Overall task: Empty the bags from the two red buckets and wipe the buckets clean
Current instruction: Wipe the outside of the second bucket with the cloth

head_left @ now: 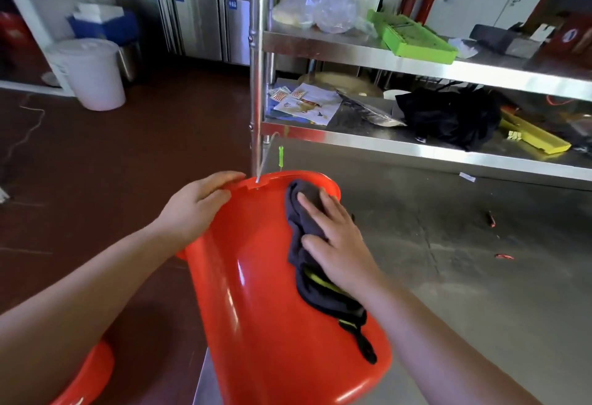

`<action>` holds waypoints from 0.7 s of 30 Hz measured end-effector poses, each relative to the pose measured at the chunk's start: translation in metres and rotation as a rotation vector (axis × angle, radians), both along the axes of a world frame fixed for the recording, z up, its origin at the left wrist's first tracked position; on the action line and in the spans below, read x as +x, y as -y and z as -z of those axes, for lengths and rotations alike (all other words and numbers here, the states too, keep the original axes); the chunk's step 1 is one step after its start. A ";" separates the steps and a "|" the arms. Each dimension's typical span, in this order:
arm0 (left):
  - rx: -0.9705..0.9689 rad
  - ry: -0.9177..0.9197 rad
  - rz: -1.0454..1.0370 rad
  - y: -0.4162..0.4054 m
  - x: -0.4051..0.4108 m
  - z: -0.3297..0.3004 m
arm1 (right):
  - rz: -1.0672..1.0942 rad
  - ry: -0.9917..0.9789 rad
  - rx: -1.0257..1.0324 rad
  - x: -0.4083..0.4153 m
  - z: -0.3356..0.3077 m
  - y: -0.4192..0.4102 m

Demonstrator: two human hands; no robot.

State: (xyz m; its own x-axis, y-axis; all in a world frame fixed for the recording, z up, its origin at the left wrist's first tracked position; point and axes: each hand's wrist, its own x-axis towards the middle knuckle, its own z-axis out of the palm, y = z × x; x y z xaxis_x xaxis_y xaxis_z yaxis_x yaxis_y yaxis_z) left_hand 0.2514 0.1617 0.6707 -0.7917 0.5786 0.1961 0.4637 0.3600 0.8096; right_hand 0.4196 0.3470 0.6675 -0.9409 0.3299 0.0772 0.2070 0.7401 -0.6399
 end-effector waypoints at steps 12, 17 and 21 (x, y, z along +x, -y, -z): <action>-0.340 -0.226 -0.329 0.000 -0.016 -0.004 | -0.193 -0.009 0.287 -0.035 0.001 0.051; -0.286 -0.056 -0.242 0.015 -0.018 -0.002 | -0.083 -0.024 -0.072 -0.042 0.007 0.016; -0.314 0.030 -0.219 0.022 -0.021 0.000 | -0.092 -0.089 -0.441 -0.028 0.020 -0.005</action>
